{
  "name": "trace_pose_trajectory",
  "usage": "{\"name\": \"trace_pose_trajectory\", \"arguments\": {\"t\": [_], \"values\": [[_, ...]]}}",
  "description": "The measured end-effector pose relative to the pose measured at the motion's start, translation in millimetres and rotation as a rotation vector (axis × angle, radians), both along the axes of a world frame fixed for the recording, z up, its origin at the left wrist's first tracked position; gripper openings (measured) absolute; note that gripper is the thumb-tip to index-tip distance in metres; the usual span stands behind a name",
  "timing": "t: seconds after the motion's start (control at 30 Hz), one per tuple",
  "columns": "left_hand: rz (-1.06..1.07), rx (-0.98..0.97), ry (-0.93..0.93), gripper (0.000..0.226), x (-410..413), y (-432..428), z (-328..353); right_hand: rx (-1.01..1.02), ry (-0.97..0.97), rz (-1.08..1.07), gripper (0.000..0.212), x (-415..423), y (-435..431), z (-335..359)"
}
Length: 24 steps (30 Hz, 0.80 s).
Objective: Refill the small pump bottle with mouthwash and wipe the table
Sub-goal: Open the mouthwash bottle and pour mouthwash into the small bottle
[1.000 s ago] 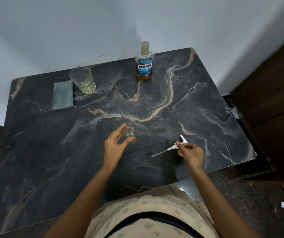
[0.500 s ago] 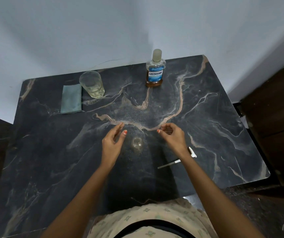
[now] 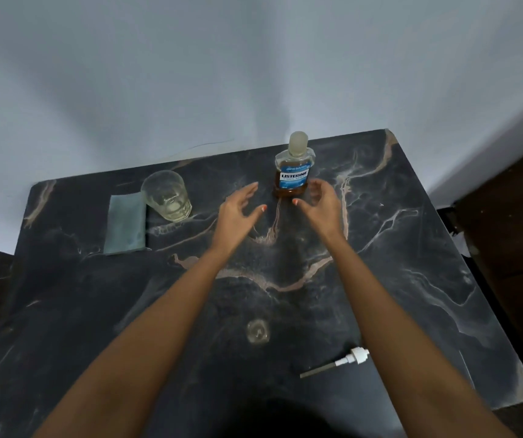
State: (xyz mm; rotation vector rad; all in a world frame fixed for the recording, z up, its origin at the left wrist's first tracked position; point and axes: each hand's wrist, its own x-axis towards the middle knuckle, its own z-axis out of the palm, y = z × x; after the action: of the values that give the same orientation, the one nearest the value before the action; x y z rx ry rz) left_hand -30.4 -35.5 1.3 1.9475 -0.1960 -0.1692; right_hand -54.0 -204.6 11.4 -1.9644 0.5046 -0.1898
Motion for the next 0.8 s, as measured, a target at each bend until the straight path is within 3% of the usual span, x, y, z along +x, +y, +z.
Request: {"name": "trace_pose_trajectory", "arguments": {"t": [0.2,0.37,0.63,0.8], "values": [[-0.027,0.004,0.019,0.063,49.0,-37.2,7.9,-0.005,-0.045,0.052,0.075,44.8,-19.3,6.2],[-0.067,0.017,0.009,0.056,66.6,-55.6,16.1,-0.031,-0.114,0.132,0.063,57.0,-23.5,3.2],[-0.026,0.097,-0.076,0.046,57.1,-58.1,27.2,-0.076,-0.155,0.071,0.054,47.5,-21.5,6.9],[-0.003,0.048,-0.048,0.044,31.3,-55.7,39.7,-0.096,-0.175,0.071,0.054,22.3,-20.4,16.8]]}}
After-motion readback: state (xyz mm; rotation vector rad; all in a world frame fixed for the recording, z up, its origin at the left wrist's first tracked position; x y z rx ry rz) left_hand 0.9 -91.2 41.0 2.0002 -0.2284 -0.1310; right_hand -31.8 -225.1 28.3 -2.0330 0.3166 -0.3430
